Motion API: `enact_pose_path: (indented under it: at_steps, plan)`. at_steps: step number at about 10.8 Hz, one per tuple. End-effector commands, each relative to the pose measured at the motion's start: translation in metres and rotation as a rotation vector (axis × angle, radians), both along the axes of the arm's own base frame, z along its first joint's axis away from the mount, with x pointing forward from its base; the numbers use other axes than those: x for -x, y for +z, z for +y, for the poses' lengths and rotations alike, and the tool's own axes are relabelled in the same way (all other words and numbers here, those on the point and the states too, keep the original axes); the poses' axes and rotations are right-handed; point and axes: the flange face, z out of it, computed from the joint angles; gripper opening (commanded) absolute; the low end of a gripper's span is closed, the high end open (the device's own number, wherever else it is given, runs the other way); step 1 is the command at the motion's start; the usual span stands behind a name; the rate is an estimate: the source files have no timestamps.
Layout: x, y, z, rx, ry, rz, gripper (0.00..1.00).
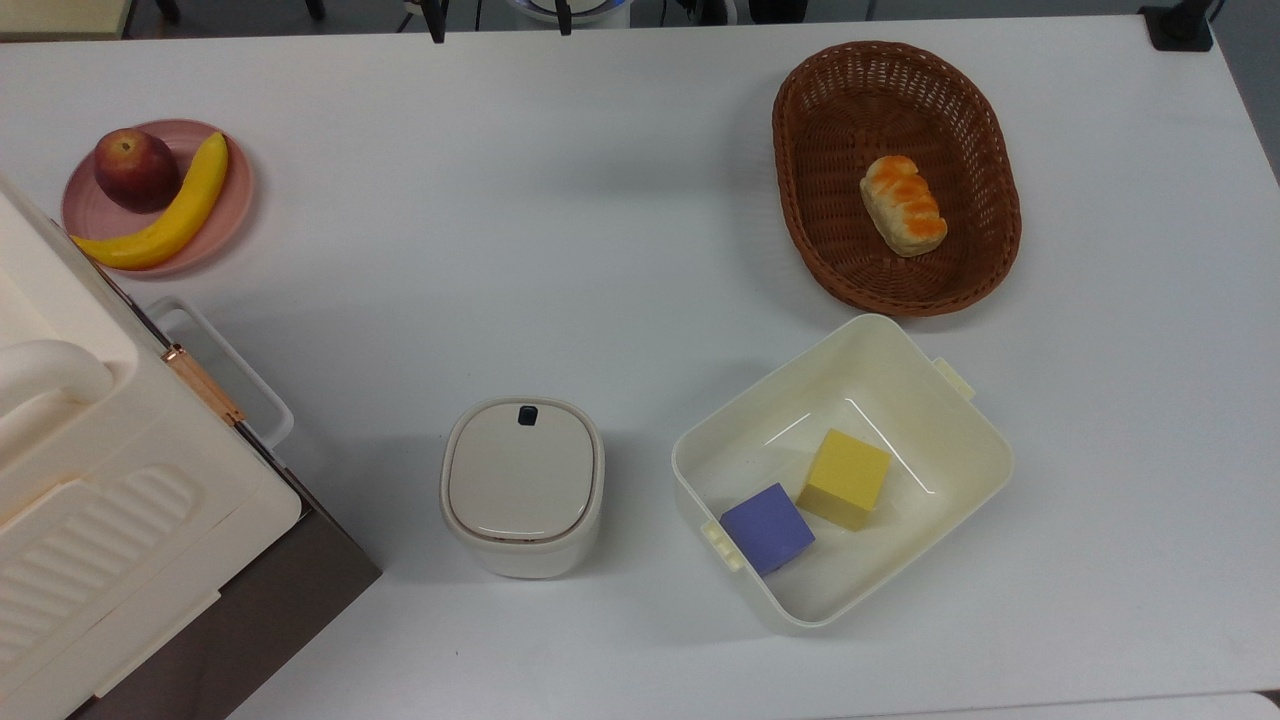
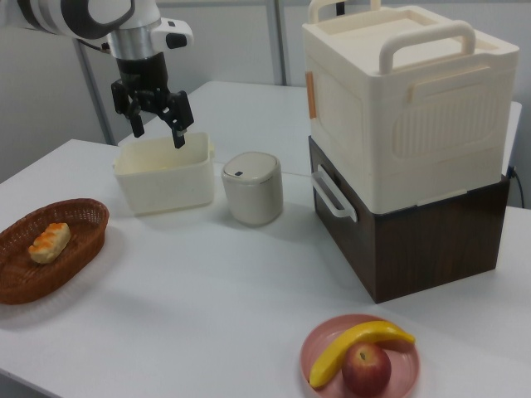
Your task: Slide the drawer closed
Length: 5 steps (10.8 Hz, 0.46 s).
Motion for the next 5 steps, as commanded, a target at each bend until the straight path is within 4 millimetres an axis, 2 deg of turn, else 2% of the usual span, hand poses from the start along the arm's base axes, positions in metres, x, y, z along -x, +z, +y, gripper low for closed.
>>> enact_pose_path:
  at_steps: [1, 5]
  plan:
    - [0.0051, -0.0009, 0.0026, -0.018, 0.001, 0.005, 1.0]
    - [0.0013, -0.0046, 0.0029, -0.017, 0.001, 0.01, 1.0]
